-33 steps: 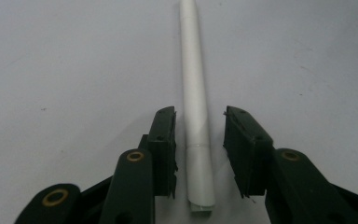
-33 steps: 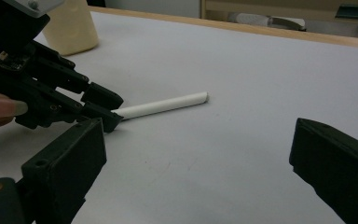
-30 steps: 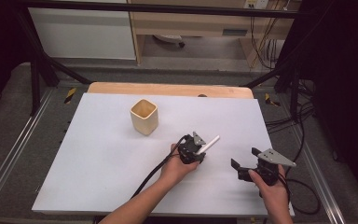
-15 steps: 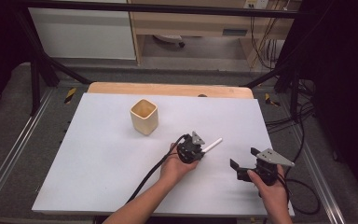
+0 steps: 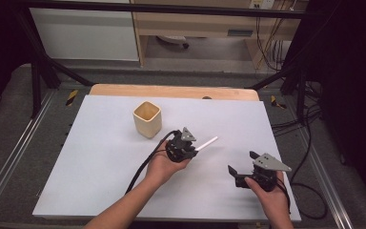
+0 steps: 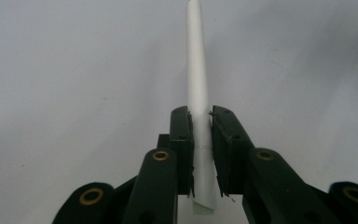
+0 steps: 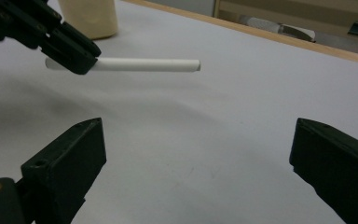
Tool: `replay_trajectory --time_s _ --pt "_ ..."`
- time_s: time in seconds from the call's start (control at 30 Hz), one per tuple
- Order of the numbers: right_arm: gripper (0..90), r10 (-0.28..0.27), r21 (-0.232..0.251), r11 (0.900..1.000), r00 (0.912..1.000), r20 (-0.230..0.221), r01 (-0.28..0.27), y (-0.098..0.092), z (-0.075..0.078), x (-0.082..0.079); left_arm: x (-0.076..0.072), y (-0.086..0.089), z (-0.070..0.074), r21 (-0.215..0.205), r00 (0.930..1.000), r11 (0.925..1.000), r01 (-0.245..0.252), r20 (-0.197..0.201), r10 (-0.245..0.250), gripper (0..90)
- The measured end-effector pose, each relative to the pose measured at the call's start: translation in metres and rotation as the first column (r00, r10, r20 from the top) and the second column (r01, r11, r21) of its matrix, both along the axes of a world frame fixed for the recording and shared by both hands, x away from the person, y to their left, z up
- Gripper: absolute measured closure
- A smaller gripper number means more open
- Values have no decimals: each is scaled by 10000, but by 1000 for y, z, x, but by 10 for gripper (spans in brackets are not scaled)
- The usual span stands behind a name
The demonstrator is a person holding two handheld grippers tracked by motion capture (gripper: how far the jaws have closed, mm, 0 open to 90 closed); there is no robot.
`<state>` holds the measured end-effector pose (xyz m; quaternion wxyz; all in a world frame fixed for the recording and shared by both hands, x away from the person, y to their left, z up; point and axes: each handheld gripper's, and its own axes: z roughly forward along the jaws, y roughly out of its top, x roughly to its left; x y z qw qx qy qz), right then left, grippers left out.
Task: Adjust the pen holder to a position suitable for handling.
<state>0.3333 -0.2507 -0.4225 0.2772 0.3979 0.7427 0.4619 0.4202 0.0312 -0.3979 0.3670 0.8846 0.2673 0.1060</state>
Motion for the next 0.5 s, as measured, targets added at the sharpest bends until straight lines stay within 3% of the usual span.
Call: replay_trajectory --time_s 0.13,0.23,0.5 --pt "40 464 -636 9970 9987 216 -449 17 0 -4 -6 8 11 30 9996 9997 238 -176 -238 791" --pt "38 861 -1209 9893 9956 357 -812 31 -1 -7 -11 12 19 245 9984 9985 495 -302 -487 791" --pt "51 1856 -2960 9426 9794 802 -1544 65 -2 -19 -20 18 31 791 9941 9919 995 -514 -956 791"
